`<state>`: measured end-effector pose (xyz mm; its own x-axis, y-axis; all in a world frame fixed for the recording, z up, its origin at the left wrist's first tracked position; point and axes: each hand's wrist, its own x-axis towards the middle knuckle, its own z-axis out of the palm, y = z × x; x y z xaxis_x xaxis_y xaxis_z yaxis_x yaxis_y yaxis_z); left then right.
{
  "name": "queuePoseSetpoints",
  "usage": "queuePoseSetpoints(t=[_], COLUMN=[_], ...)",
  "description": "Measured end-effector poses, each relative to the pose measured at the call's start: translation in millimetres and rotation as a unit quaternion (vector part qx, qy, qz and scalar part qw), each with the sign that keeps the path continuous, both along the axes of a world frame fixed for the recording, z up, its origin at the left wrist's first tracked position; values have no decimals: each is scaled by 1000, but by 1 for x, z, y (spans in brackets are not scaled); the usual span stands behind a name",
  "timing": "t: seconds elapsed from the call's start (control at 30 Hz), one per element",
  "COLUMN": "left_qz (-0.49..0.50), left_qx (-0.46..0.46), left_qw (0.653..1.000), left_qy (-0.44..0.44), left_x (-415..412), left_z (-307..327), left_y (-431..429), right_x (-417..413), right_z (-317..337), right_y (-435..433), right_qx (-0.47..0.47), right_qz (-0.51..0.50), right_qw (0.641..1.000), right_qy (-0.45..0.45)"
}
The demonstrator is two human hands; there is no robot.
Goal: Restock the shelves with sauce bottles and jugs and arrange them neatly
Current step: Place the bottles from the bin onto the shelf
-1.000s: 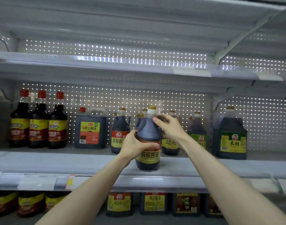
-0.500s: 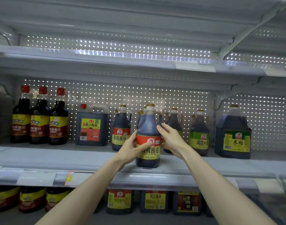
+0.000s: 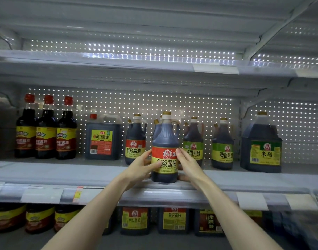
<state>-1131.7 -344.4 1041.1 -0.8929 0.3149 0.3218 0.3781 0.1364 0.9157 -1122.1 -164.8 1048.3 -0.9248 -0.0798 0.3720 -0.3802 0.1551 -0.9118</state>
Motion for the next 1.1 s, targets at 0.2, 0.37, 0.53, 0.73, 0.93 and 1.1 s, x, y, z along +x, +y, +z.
queuePoseSetpoints(t=[0.2, 0.37, 0.53, 0.73, 0.93, 1.1], left_qz=[21, 51, 58, 51, 24, 12], left_qx=[-4, -17, -23, -25, -24, -24], left_qw=[1000, 998, 997, 997, 999, 999], left_qy=[16, 39, 46, 44, 37, 24], left_x=[-1, -2, -3, -1, -1, -1], left_z=[-4, -6, -6, -5, -4, 0], left_y=[2, 2, 1, 2, 2, 2], right_x=[-4, -4, -2, 1, 0, -1], right_z=[-4, -3, -3, -5, -7, -6], right_y=[5, 5, 4, 2, 3, 3], right_qx=[12, 23, 17, -6, 5, 14], right_qz=[-16, -24, -13, 2, -13, -27], right_qw=[1000, 999, 1000, 1000, 1000, 999], right_qy=[1, 5, 8, 5, 20, 29])
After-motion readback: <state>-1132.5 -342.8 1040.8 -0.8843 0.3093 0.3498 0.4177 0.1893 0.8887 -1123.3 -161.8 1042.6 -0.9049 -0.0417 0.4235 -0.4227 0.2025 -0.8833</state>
